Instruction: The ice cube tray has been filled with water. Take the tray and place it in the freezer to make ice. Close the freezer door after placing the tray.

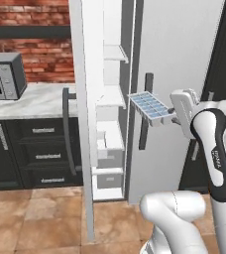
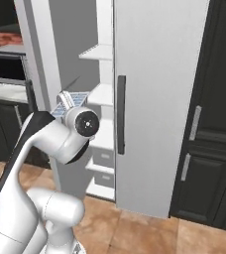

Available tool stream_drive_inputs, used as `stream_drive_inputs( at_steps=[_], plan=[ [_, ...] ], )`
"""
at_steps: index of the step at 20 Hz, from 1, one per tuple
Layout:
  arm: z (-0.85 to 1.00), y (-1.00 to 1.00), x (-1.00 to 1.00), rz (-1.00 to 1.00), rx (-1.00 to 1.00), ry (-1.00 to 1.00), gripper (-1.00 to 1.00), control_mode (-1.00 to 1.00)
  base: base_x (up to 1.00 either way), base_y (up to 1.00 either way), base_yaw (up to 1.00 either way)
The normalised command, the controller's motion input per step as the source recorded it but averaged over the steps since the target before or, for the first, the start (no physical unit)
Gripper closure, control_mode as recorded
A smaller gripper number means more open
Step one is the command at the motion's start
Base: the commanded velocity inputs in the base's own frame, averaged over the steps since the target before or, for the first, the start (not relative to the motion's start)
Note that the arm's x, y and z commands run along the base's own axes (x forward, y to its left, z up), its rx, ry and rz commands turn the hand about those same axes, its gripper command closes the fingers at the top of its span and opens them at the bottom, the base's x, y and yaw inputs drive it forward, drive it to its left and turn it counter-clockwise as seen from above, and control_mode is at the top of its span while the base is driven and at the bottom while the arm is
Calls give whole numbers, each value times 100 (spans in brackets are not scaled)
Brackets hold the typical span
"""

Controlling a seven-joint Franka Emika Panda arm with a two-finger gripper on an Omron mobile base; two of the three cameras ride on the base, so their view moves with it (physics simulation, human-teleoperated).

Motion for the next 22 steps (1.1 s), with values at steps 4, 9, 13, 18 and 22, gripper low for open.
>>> stream_drive_inputs(
  at_steps=[4,9,13,18,22],
  plan=[
    [0,0,0,0,0,0,100,100,62,4,9],
    [0,0,0,0,0,0,100,100,57,7,9],
    [0,0,0,0,0,0,100,100,55,8,10],
    [0,0,0,0,0,0,100,100,45,15,13],
    [0,0,0,0,0,0,100,100,36,17,15]
  ],
)
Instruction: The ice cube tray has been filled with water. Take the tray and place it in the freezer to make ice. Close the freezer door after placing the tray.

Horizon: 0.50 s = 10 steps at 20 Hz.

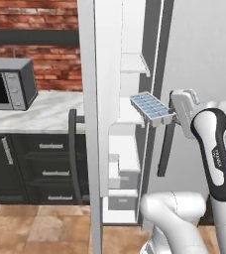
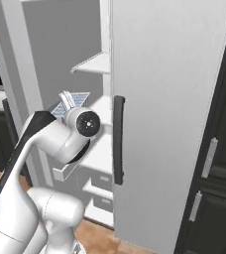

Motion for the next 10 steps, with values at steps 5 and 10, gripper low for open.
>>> stream_drive_inputs(
  at_steps=[5,10],
  plan=[
    [0,0,0,0,0,0,100,100,29,11,17],
    [0,0,0,0,0,0,100,100,30,6,19]
  ],
)
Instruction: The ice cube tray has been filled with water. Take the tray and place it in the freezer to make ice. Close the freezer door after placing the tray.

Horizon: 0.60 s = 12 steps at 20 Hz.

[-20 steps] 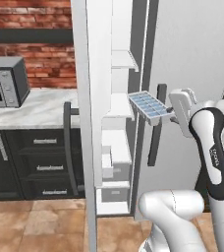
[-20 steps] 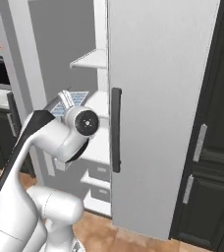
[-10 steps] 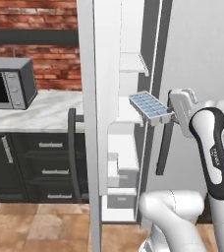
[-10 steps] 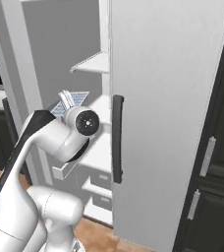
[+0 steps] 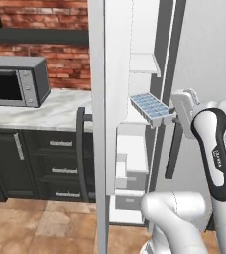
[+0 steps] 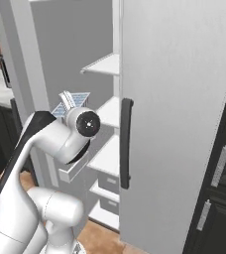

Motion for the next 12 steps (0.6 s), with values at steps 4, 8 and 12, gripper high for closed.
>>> stream_drive_inputs(
  at_steps=[4,8,12],
  plan=[
    [0,0,0,0,0,0,100,100,29,1,18],
    [0,0,0,0,0,0,100,100,35,0,16],
    [0,0,0,0,0,0,100,100,40,-1,7]
  ],
)
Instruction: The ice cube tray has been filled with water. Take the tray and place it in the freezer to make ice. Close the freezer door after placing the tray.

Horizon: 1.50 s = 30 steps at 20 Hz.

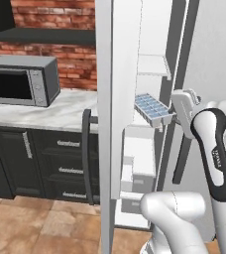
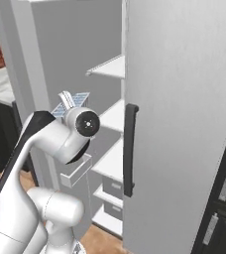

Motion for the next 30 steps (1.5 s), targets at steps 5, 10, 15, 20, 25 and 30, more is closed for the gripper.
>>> stream_drive_inputs(
  at_steps=[5,10,15,20,25,30],
  plan=[
    [0,0,0,0,0,0,100,100,29,-14,0],
    [0,0,0,0,0,0,100,100,0,-23,-4],
    [0,0,0,0,0,0,100,100,0,-13,-5],
    [-1,-13,-4,-8,-1,0,100,-100,0,-2,-1],
    [0,-6,-13,-11,-2,0,100,-100,0,0,0],
    [17,0,-35,-3,0,0,100,-100,0,0,0]
  ],
)
